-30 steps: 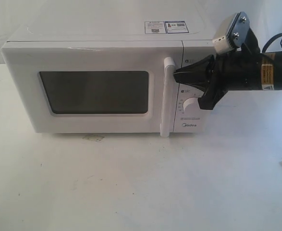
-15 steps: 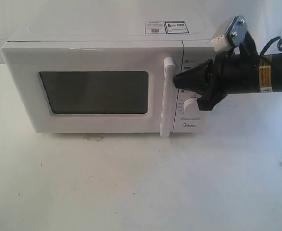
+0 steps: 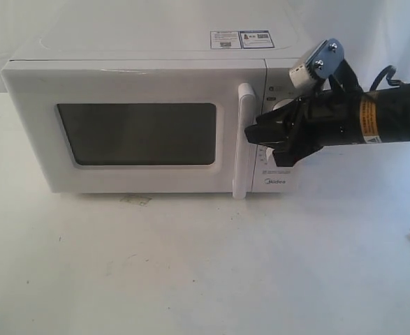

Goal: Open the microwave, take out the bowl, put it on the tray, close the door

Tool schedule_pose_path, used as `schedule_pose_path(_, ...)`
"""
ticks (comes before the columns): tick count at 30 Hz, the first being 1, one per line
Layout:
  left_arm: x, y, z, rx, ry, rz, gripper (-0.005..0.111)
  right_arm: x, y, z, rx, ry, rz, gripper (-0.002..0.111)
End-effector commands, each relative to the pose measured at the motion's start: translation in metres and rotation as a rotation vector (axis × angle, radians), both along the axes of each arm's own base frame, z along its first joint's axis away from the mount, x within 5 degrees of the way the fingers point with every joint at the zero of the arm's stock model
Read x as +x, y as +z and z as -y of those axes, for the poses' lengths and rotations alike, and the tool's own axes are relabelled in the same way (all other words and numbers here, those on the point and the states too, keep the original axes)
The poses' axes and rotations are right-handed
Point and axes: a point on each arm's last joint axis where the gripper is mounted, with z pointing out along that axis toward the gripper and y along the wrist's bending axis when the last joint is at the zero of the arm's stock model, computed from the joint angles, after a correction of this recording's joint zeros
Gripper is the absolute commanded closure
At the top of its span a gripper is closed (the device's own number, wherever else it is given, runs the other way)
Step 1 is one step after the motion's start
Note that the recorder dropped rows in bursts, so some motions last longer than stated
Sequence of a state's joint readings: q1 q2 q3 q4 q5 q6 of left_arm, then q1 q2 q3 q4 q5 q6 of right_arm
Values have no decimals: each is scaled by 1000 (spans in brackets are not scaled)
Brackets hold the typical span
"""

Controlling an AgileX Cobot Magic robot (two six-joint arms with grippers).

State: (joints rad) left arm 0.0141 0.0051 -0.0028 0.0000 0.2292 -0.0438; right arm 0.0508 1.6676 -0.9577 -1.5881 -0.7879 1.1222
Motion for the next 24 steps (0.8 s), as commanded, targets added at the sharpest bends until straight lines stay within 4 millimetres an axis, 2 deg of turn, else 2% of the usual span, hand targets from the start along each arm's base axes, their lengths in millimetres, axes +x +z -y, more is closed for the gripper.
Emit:
schedule_pose_path(1,0,-1,0,-2,-4,-1,107,-4,9,-38,63,141,72,70)
schedule_pose_path(7,0,-1,0,-2,-4,-1,107,-2,18,-42,121,153,88,70)
schedule_pose_path(12,0,-1,0,-2,-4,-1,107,-10,25,-47,176,271,80,70)
schedule_pose_path(15,0,-1,0,-2,-4,-1,107,-13,19,-46,114,294,47,81)
schedule_pose_path(19,0,-1,0,-2,-4,-1,107,-17,17,-43,15,311,31,108)
schedule_pose_path(24,0,-1,0,-2,-4,-1,107,-23,30,-40,-4,277,35,108)
